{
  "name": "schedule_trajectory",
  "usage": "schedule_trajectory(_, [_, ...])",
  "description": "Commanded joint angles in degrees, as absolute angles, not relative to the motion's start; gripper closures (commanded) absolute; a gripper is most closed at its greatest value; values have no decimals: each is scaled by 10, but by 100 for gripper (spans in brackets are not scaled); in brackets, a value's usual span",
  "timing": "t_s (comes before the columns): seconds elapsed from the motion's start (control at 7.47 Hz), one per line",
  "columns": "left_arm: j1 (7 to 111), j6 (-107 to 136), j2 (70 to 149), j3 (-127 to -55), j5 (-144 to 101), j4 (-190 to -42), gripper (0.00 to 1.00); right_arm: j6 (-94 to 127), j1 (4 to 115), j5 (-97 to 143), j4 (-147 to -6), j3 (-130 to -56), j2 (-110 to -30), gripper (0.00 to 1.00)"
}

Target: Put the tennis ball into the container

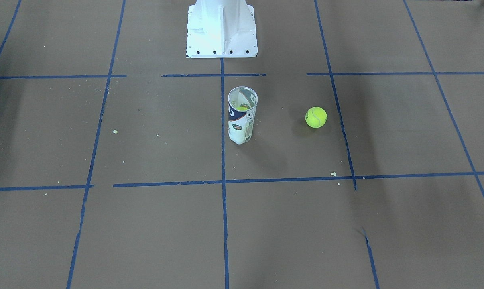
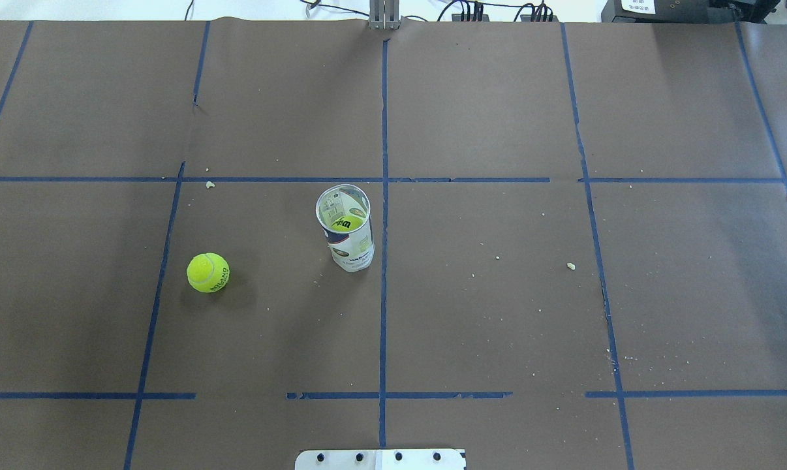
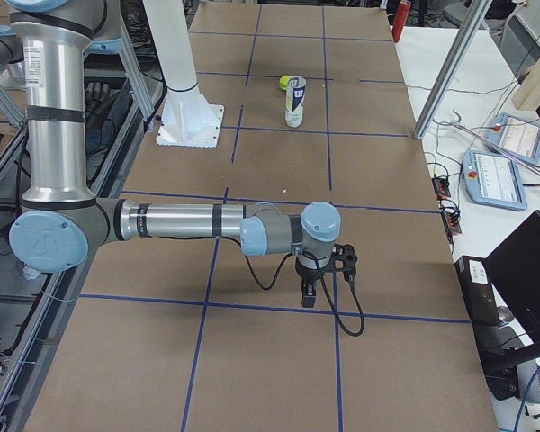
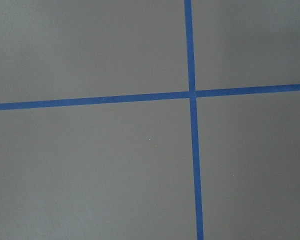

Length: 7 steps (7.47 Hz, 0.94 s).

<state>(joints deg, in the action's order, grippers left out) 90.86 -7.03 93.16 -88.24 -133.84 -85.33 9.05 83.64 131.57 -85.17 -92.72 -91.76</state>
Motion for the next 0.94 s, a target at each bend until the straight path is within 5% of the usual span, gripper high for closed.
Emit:
schedule_trajectory(0.0, [910,-76,933,-892,-1338,-859,0,91,837,1316,-852,-927,-918,0])
schedule_trajectory(0.4, [905,-35,1000,-952,-1336,-785,0,91,837,1316,-852,-927,-918,0])
schedule_trajectory(0.8, [850,134,1024,-1115,-1344,-725,0,91,837,1316,-852,-927,-918,0])
